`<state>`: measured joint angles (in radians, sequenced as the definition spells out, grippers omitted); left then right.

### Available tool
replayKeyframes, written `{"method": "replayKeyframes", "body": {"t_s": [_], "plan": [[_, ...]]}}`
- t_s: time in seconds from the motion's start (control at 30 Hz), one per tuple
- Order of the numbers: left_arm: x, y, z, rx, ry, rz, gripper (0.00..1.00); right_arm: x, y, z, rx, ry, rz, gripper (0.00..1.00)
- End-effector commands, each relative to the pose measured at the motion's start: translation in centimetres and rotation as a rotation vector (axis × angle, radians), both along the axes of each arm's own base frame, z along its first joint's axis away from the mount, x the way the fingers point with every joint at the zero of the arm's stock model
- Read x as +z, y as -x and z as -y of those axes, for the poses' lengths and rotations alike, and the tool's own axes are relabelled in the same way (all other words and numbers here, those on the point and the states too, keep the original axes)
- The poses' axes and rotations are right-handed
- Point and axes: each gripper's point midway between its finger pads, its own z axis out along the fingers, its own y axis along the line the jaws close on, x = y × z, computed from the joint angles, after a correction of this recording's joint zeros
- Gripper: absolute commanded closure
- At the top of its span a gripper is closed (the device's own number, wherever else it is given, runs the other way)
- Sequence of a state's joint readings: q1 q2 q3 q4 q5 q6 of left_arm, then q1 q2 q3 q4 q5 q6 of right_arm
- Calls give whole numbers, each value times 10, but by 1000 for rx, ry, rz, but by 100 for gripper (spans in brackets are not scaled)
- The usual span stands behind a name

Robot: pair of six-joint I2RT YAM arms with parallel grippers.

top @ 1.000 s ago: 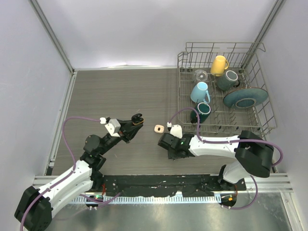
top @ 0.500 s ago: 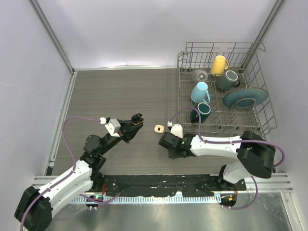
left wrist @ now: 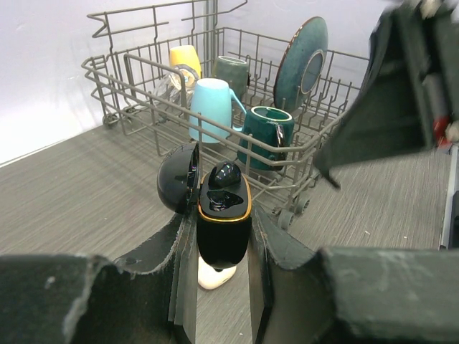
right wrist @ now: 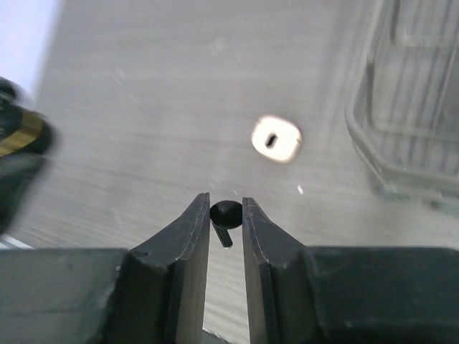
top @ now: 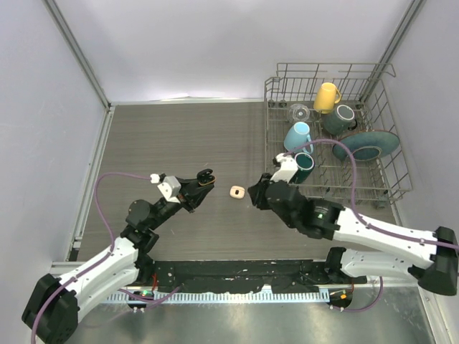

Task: Insert the wireless bluetooth earbuds into the charging case
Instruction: Pick up the earbud from the center of the board, then place the earbud in the charging case.

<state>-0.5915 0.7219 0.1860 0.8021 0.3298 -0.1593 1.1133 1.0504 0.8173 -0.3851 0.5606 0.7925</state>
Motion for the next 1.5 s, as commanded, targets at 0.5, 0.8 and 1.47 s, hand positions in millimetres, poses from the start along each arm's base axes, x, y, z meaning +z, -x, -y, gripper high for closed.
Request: {"method": "replayKeyframes", "body": {"t_s": [0.5,0.8,1.47], "plan": [[41,6,18,-111,87,87,100,177,-14,-51,101,-657,611,99],[41,12,21,-145,72,106,100,179,-4,-85,237,-696,594,99],[42,16,21,-154,73,117,100,153,-4,-111,284,-658,536,99]]}}
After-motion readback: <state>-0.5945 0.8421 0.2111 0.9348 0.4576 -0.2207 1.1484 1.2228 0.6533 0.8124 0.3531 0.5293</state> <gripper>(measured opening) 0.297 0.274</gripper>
